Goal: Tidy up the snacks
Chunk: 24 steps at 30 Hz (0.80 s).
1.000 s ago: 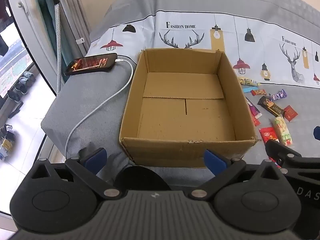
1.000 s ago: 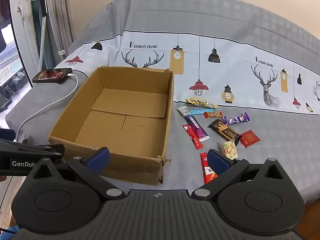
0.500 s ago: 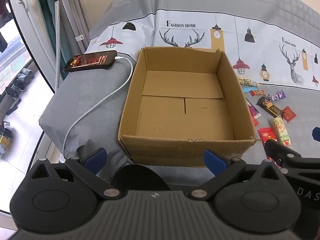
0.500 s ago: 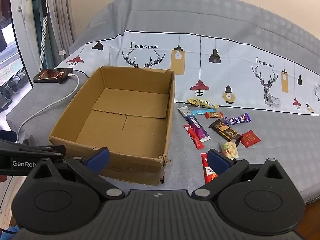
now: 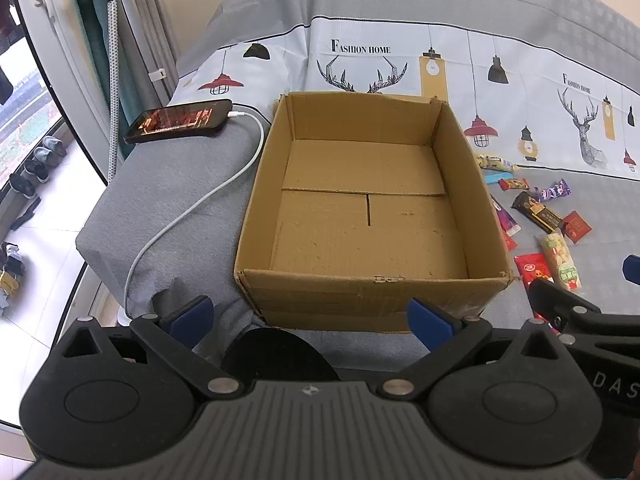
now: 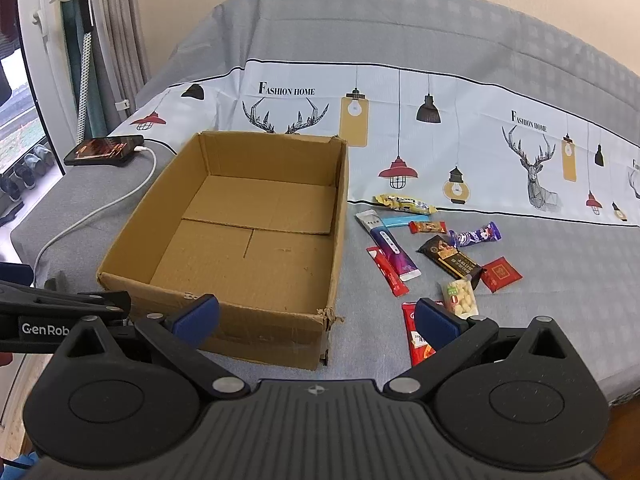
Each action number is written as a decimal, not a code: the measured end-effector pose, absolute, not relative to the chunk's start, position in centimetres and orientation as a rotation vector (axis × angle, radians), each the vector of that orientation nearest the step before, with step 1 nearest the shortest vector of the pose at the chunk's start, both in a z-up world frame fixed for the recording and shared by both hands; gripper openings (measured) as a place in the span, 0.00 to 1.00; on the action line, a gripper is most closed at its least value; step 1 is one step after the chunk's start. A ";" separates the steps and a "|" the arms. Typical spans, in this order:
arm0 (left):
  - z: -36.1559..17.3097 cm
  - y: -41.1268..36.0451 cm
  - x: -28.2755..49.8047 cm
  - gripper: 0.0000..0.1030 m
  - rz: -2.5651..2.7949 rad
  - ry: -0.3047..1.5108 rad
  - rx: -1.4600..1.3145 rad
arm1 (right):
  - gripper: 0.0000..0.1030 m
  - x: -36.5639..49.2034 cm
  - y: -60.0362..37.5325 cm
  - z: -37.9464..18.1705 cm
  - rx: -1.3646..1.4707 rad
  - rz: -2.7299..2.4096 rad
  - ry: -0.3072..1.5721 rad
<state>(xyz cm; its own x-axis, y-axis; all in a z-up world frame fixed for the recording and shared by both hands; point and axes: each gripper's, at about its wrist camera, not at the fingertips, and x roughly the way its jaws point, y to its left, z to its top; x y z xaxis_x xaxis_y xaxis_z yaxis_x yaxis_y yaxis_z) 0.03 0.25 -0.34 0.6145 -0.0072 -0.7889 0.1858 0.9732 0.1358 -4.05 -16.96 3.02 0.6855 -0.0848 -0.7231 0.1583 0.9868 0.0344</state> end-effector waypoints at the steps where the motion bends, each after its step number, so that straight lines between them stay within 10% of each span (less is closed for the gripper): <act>1: -0.3 0.2 0.0 1.00 -0.112 0.904 0.212 | 1.00 -4.0 -17.0 3.0 0.098 -0.137 0.805; 24: -0.4 0.2 0.1 1.00 -0.112 0.912 0.206 | 1.00 -4.0 -17.1 2.8 0.099 -0.141 0.808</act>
